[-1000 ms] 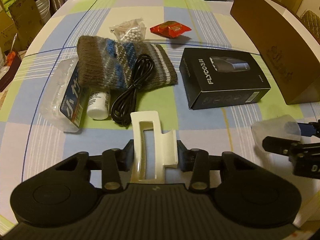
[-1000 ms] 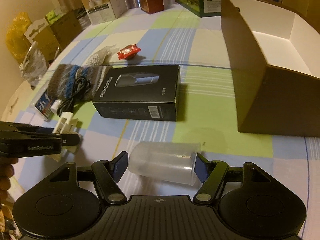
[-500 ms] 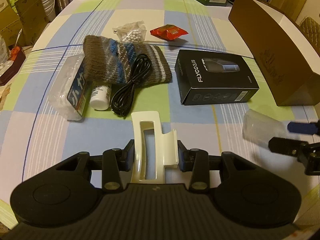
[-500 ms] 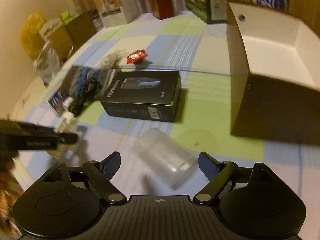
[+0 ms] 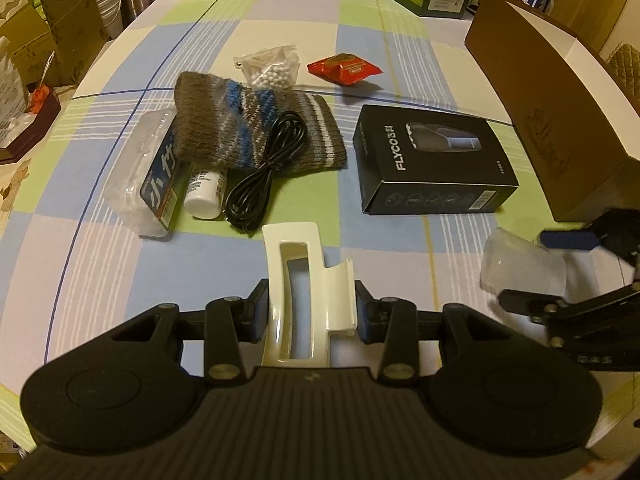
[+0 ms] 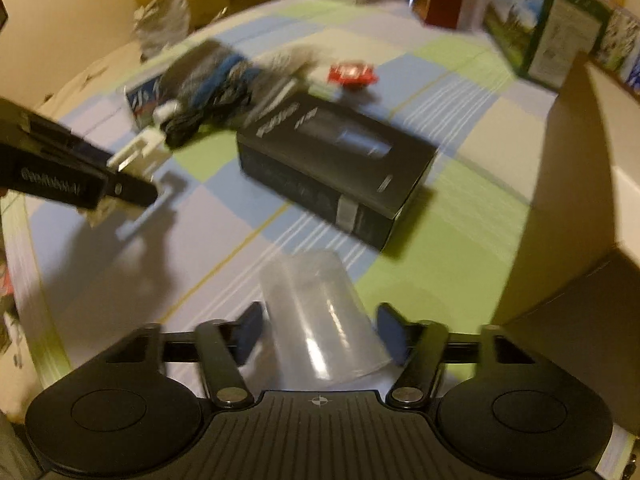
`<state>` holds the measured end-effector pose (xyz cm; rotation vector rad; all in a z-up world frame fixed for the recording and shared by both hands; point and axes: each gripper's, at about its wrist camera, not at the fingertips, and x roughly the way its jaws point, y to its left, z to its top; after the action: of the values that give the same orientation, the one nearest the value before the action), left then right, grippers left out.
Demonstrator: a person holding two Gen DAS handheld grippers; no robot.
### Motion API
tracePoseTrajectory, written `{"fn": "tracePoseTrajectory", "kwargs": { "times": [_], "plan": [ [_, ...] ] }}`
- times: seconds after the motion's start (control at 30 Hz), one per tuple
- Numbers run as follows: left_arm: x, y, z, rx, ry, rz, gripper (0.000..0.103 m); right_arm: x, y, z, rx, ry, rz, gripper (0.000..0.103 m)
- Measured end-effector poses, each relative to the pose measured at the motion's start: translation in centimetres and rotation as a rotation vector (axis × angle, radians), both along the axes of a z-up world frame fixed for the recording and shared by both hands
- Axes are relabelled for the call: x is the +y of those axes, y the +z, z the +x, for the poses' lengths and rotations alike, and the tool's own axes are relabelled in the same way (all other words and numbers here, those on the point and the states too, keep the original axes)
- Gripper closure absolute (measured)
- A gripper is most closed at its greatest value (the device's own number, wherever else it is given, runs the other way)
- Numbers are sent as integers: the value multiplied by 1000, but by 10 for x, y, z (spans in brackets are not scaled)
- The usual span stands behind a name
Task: Organize objects
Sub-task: 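Lift the white clip and clear cup and carry both over the cardboard box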
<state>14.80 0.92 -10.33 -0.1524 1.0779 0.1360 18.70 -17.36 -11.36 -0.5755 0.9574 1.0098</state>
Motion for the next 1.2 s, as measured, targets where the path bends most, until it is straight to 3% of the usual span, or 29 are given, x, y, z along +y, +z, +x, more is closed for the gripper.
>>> {"fn": "tracePoseTrajectory", "kwargs": {
  "times": [0.13,0.23,0.5,0.73,0.97,1.2],
  "plan": [
    [-6,1,1,1,-2,-4,67,-4,-1,-3,10,9,0,54],
    [-11,2,1,2,-8,-6,67,-10,3,0,69,-18,33,55],
    [-31,21,2,-33,-59,-20,67,-45,46,8,159,-111,186,55],
    [-64,59,19,-120,-156,-27,67,-85,96,20,111,-194,307,55],
    [-109,97,49,-215,-276,-54,67,-135,135,54,20,-364,397,55],
    [-165,110,95,-258,-371,-95,67,-175,147,108,-48,-504,384,55]
  ]
}}
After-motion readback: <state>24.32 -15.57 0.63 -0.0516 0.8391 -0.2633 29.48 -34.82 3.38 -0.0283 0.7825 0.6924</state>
